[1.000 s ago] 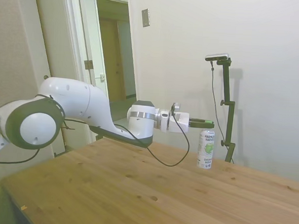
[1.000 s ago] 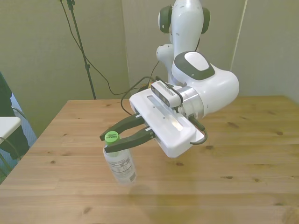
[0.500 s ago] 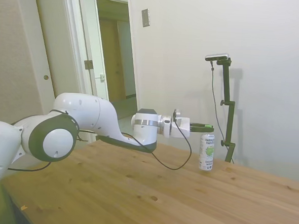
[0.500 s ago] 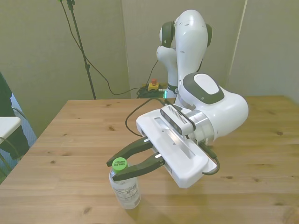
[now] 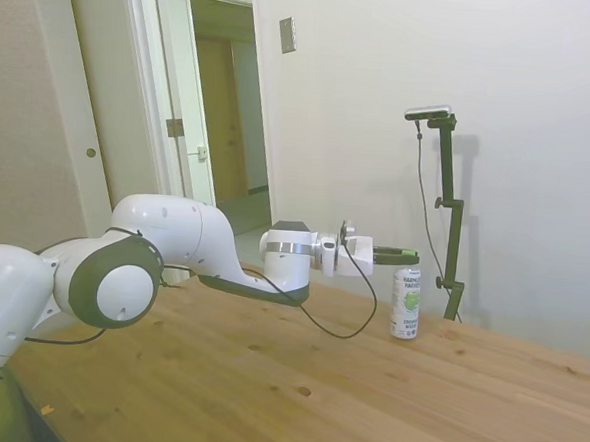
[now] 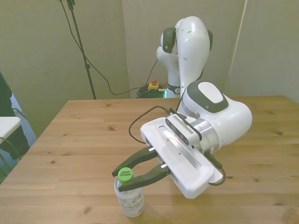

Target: Stand the water bottle

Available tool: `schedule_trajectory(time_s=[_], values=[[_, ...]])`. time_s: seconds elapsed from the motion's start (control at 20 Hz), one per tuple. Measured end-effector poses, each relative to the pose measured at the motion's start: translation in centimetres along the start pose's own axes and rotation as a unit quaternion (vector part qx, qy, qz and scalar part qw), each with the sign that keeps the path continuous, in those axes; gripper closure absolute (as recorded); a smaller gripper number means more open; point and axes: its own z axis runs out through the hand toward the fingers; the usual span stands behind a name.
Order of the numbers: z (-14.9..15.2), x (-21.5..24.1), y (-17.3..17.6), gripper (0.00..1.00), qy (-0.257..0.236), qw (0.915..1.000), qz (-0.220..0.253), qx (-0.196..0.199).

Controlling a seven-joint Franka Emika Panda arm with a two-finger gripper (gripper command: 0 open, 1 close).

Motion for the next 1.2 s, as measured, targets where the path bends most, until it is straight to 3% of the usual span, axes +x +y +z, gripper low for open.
schedule_trajectory(time_s=[0.1,0.15,1.2], values=[[0.0,0.0,0.0,1.0,0.0,1.0,0.0,0.0],[0.0,0.0,0.1,0.0,0.0,1.0,-0.001,0.0],[-0.4,1.6,-0.1,0.0,-0.002,1.0,-0.002,-0.006]])
